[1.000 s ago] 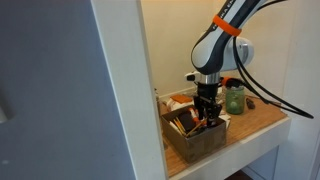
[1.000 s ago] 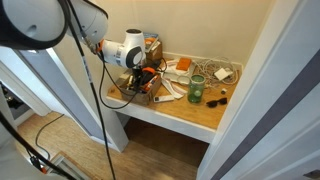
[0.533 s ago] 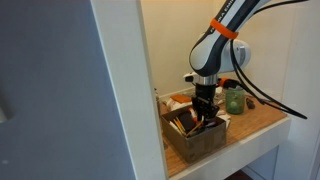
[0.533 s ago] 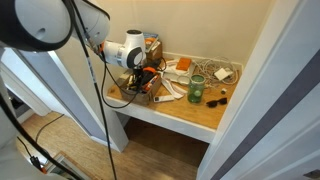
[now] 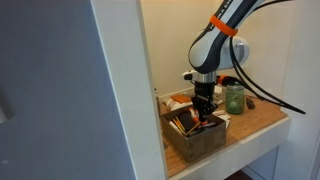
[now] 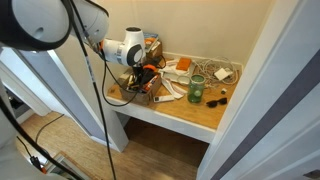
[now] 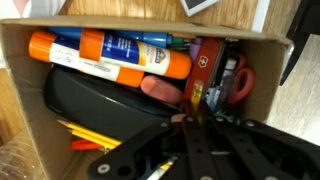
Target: Take a pencil out of the box and put it on the shelf
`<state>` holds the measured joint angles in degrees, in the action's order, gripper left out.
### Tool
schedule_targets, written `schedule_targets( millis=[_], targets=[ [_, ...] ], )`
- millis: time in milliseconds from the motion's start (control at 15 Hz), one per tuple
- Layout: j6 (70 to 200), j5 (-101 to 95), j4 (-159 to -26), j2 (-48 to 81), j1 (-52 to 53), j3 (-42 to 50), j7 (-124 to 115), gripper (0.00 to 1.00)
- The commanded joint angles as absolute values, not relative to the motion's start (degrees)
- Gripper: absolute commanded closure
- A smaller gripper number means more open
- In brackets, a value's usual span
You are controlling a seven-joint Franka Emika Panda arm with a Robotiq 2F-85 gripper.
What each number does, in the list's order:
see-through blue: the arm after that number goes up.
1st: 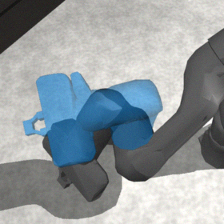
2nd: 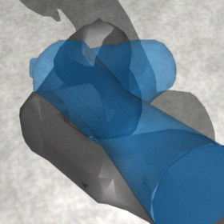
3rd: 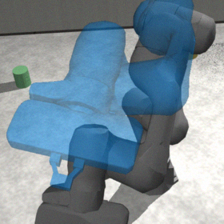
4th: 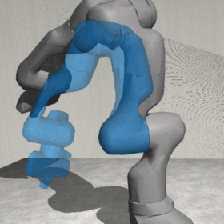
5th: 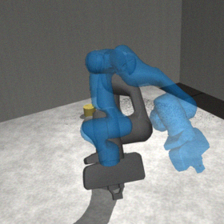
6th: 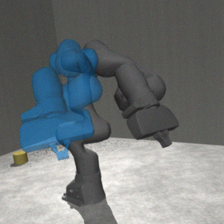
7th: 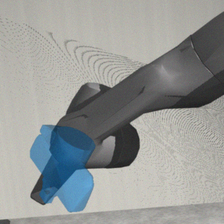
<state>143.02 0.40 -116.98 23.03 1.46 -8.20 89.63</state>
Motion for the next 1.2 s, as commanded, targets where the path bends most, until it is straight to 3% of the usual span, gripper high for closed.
schedule_targets(
  millis=[0,467,1133],
  targets=[
    [137.58,-2.0,-116.64,19.35,1.05,-8.21,89.0,0.98],
    [129.21,0.47,-115.1,12.62,-0.4,-7.27,90.86,0.98],
    [131.6,11.09,-112.54,10.77,-4.33,-2.19,78.79,0.98]
  ],
)
